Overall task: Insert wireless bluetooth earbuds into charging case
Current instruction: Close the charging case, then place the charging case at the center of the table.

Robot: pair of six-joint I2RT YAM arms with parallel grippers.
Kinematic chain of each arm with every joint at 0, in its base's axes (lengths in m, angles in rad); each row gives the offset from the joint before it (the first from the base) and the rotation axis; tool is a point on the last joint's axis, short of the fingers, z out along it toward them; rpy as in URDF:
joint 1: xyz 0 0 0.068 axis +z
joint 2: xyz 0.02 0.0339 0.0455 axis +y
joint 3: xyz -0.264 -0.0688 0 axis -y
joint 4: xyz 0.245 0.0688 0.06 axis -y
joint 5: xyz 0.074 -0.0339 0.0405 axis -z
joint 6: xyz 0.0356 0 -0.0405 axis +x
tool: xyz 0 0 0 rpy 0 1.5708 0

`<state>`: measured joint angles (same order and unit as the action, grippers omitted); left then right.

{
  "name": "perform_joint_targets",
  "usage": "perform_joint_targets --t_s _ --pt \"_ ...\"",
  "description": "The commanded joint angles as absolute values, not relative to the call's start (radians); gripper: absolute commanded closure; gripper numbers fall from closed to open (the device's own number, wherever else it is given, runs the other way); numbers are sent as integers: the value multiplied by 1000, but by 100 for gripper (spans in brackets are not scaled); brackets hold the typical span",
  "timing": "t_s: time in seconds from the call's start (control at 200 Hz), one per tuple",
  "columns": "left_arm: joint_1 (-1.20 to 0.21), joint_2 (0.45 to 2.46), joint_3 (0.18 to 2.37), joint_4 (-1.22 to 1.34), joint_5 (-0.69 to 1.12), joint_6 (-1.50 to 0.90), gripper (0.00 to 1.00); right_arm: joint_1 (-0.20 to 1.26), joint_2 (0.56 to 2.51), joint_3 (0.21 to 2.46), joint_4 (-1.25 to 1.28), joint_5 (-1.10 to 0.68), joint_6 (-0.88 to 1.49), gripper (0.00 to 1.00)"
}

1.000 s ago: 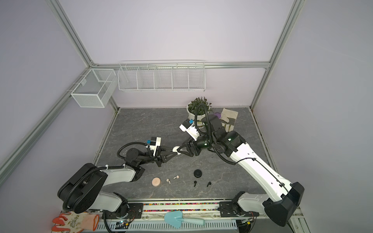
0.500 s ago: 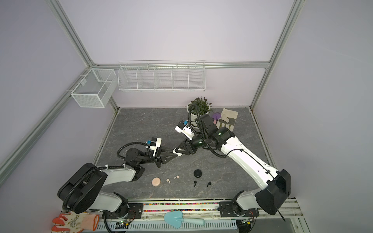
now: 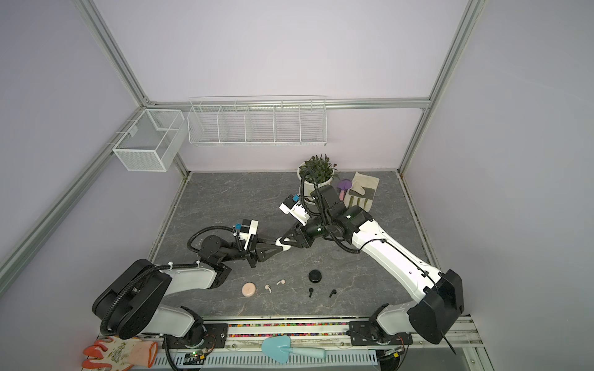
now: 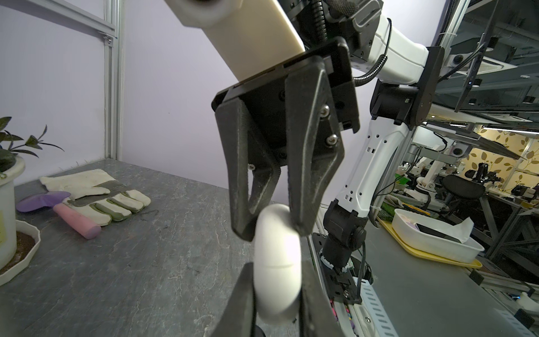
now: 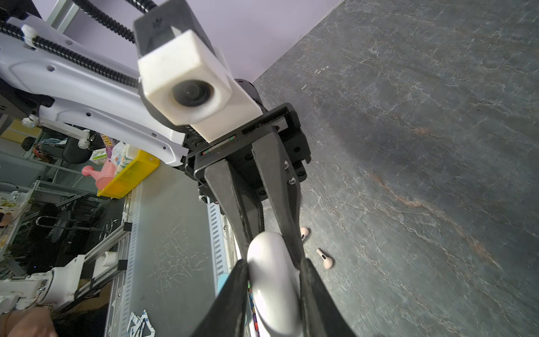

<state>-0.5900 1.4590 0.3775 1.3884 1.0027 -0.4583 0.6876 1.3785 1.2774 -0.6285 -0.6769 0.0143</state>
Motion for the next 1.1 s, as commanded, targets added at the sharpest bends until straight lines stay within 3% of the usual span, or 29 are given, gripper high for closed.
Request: perform_joint_targets --t_s 0.0,0.175,0.385,0.455,0.585,0.71,0.925,1.094 --pt "-579 1478 418 1416 939 -500 100 737 1355 1224 -646 -661 0 72" --pt "-573 1489 425 1417 935 -539 100 749 1348 1189 -598 -611 9 79" --pt "-561 1492 433 1416 930 -564 100 766 1369 1166 -562 -587 21 79" --pt "-556 1498 435 1416 925 -575 100 759 1365 1179 -574 -573 22 73" --pt "-532 1536 414 1416 859 -614 100 694 1314 1234 -598 -493 37 52" --pt "-506 1637 418 1397 762 -672 100 643 1253 1175 -475 -414 85 37" --pt "-455 1860 563 1264 696 -756 100 627 1328 1105 -364 -378 144 31" --pt "-448 1920 679 1039 650 -755 100 621 1402 1087 -332 -365 155 31"
